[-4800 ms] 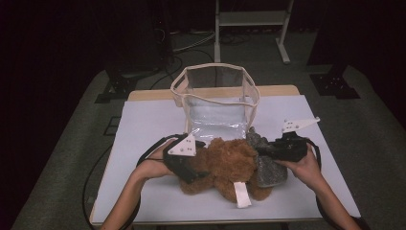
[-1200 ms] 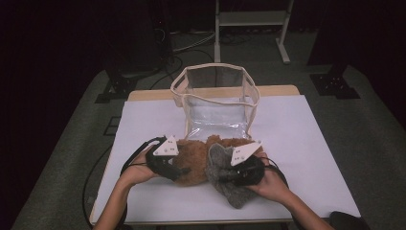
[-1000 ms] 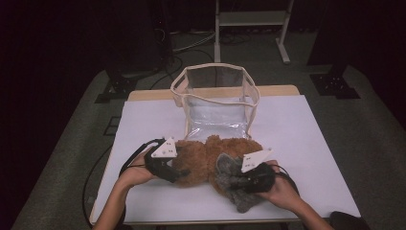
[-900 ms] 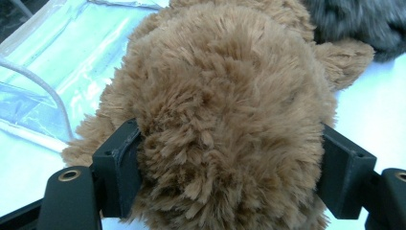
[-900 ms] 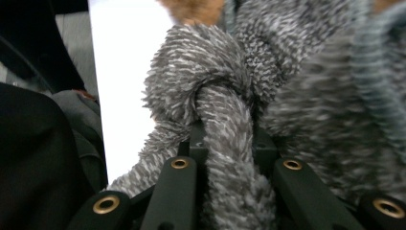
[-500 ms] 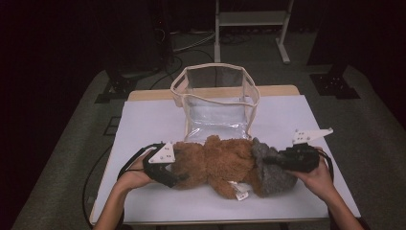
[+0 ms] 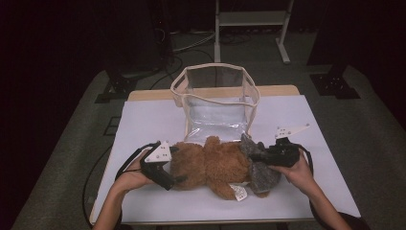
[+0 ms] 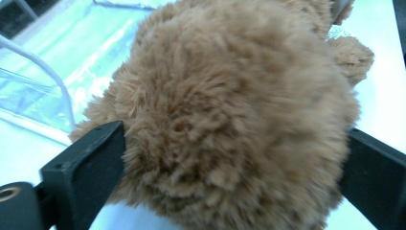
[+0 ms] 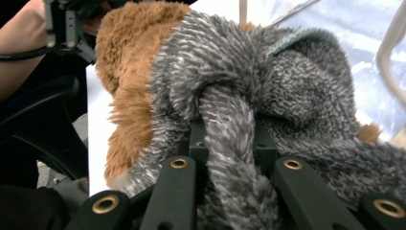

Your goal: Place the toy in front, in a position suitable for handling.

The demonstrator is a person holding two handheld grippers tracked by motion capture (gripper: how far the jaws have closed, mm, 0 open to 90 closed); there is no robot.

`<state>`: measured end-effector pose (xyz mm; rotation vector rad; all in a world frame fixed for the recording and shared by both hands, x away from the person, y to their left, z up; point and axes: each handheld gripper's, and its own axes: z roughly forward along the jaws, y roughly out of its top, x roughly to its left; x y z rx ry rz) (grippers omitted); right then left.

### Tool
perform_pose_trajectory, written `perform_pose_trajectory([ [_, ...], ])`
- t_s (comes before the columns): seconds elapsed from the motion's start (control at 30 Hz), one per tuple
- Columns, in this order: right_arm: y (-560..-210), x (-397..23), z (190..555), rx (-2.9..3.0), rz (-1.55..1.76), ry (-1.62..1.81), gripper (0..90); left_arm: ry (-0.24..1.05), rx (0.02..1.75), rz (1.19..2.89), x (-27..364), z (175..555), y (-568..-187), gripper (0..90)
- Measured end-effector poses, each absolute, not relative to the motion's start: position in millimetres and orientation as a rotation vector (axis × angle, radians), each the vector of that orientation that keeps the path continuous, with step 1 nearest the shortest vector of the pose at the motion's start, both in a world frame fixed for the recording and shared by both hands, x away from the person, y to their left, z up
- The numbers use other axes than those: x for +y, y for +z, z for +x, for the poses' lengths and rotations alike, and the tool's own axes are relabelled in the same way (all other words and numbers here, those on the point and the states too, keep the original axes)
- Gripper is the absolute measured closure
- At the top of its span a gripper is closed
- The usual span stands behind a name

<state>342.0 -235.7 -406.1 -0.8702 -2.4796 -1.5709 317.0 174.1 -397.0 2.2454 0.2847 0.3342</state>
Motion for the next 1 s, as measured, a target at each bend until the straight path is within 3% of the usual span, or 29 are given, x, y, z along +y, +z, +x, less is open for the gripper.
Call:
perform_pose_trajectory([
  [0.2,-412,-249,331,-2.557,-0.912,-1.479,76.2,0.341,0.244,2.277,173,314,-398,5.6],
  [0.37,-402,-264,344,-2.552,-1.008,-1.515,76.0,0.333,0.218,2.288,173,312,-397,5.5],
  [0.63,-392,-222,371,-2.616,-0.900,-1.457,76.0,0.328,0.216,2.219,175,311,-387,5.6],
  [1.0,-405,-215,327,-2.590,-0.822,-1.453,76.8,0.335,0.185,2.296,176,312,-389,16.3],
])
